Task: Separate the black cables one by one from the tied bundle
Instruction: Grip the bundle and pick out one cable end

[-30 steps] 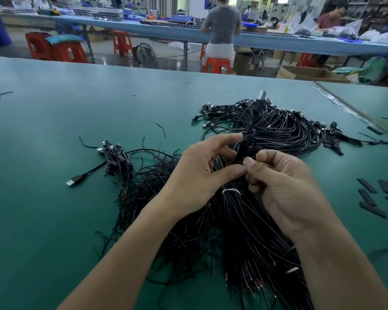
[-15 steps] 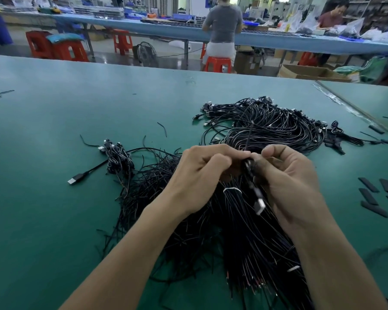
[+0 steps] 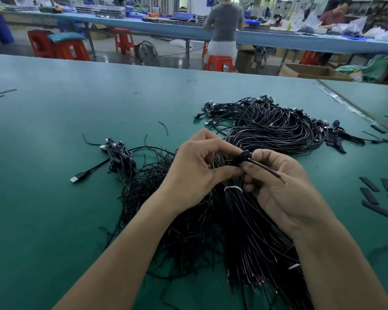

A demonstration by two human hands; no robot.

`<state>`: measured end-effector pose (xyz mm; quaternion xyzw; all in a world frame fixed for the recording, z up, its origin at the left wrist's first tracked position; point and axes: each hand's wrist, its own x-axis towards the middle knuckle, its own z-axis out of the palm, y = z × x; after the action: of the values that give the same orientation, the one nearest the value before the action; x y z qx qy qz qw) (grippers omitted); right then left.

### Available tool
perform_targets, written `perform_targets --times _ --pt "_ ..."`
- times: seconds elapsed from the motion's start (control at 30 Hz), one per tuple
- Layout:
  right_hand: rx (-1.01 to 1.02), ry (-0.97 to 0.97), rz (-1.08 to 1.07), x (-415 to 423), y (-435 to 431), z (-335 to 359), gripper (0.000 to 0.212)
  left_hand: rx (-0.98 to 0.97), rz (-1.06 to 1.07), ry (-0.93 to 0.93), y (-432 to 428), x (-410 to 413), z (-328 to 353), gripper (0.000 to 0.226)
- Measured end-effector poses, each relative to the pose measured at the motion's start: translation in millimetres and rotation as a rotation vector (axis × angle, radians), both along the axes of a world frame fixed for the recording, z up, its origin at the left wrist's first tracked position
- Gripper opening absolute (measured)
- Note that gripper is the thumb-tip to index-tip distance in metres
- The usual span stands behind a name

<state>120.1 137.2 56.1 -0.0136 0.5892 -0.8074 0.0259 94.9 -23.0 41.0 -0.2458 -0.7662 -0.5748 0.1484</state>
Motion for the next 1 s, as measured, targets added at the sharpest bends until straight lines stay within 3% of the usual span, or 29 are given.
perform_targets --times 0.2,0.3,0.43,0.5,0.63,0.77,1.0 --pt "-0.112 -0.051 0.012 -2 8 2 0.023 -0.191 0.093 0.276 5 1 -7 0.023" --pt "-0.017 -0.012 -0.051 -4 8 1 0.021 -0.174 0.067 0.164 8 3 -11 0.024" --pt "0.136 0.048 -0.127 -4 6 0 0.023 0.094 -0.011 -0.187 15 5 -6 0.034" --pt "0.159 0.051 -0.143 -3 6 0 0.024 0.165 -0.033 -0.265 17 5 -3 0.033" --pt "0.147 0.024 -0.131 -2 3 -2 0.027 0.234 -0.055 -0.237 17 5 -3 0.003" --pt "0.067 -0.120 -0.062 -3 3 -5 0.029 0.237 -0.136 -0.209 9 3 -1 0.025" --pt "-0.258 -0.332 0.169 -1 -1 3 0.018 0.216 -0.184 -0.147 0 5 8 0.038"
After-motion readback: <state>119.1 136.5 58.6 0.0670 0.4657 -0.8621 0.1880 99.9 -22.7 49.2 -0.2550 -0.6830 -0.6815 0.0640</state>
